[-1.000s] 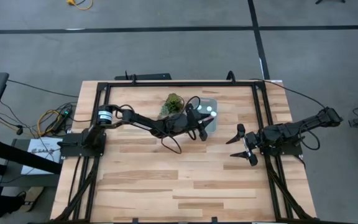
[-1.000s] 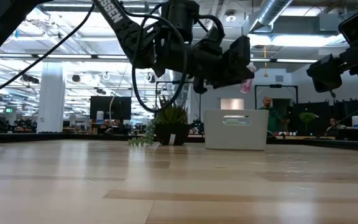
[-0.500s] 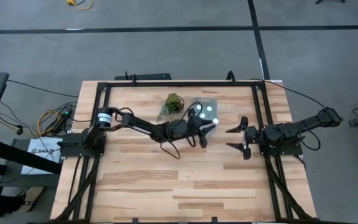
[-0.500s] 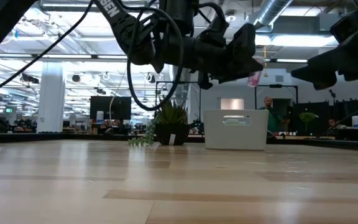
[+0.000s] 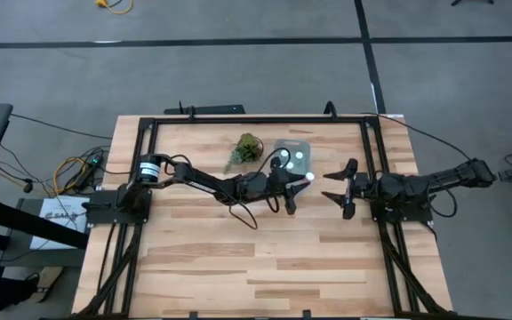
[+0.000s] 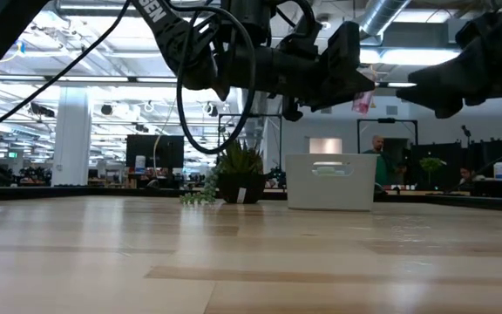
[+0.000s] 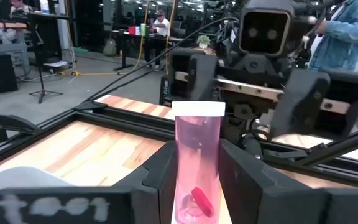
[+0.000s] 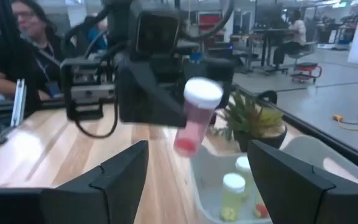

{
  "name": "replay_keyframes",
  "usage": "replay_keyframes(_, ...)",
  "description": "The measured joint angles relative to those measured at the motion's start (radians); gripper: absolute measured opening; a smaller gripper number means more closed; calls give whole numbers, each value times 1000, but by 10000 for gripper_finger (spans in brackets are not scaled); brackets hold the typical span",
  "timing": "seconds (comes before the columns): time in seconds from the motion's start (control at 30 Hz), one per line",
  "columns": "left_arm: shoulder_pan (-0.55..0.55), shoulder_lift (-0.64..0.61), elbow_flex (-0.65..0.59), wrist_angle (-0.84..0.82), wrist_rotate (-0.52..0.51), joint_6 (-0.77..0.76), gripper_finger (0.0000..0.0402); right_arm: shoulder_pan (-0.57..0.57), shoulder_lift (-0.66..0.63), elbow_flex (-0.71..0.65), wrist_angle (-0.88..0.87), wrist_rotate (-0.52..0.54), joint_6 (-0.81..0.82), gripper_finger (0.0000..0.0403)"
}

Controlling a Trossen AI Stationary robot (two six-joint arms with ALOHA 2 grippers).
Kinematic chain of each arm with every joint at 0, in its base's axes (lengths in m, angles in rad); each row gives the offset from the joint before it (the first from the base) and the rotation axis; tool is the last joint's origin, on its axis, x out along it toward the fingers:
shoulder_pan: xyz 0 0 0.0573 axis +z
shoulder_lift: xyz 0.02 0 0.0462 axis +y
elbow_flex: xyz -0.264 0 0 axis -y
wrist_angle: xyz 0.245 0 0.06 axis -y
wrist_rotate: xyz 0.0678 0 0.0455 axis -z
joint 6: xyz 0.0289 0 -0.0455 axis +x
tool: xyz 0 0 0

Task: Pick and place pill bottles into a basket
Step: Put the pink pill bottle into the gray bin

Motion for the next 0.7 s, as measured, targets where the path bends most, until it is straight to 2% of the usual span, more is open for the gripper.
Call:
replay_keyframes(0.4, -1, 0, 0, 6, 22, 4, 93, -157, 194, 1, 225, -137, 3, 270)
replay_keyframes(0.7, -2, 0, 0, 6, 24, 17, 93, -205, 376, 2, 440, -191, 3, 270)
